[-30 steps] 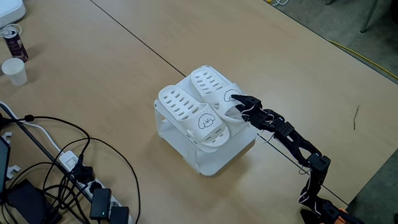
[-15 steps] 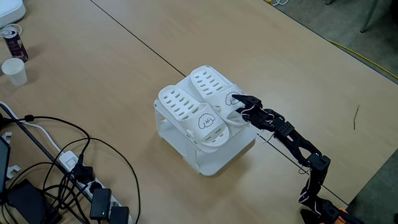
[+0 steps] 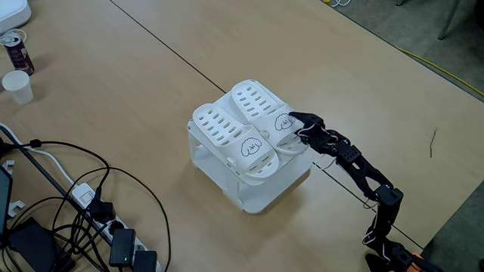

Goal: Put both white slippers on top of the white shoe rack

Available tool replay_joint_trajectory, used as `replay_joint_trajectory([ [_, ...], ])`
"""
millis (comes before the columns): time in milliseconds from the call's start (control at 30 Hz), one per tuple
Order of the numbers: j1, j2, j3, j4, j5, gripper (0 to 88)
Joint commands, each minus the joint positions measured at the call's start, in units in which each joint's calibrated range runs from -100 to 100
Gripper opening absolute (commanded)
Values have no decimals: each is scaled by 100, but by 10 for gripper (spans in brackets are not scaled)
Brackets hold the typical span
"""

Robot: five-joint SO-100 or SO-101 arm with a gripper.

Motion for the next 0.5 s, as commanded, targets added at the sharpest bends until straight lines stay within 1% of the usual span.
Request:
replay_joint_trajectory([
  [0,135,-301,-133,-74,42,180],
  [467,176,-335,-115,-74,42,180],
])
